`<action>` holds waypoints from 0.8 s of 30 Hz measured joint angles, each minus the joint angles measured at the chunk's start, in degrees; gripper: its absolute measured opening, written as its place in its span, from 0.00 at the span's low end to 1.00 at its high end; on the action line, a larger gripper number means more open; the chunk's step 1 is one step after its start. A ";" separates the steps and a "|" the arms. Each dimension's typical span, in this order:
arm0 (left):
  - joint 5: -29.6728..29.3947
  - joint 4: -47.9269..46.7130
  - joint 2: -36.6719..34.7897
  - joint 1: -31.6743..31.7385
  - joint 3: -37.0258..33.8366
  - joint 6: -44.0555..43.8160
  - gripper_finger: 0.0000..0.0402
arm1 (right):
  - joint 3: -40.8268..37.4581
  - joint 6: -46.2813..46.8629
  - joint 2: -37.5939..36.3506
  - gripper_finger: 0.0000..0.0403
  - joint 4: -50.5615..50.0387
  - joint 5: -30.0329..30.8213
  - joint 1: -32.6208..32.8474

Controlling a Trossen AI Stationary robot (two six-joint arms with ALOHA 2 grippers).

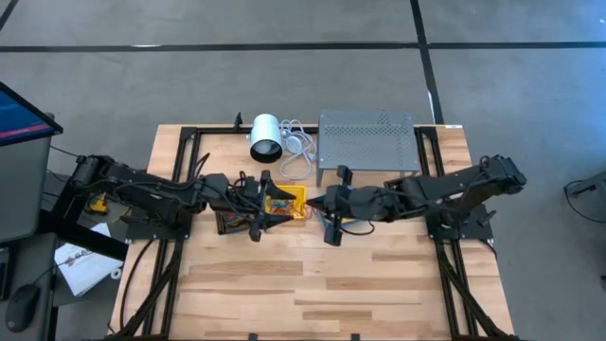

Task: Pick & Place Office Desk Supplies
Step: Put the red rubber band into the yellow bin

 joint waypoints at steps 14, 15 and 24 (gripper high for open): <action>-1.05 0.21 0.00 0.53 0.18 -0.16 0.67 | -0.02 -3.68 1.38 0.00 6.43 -6.89 -2.77; -1.06 0.21 0.00 0.71 0.18 -0.29 0.66 | -0.02 -3.68 1.72 0.00 7.14 -7.78 -3.06; -1.07 0.47 0.00 0.81 0.18 -0.61 0.61 | -0.04 -6.03 5.33 0.00 13.66 -13.45 -5.55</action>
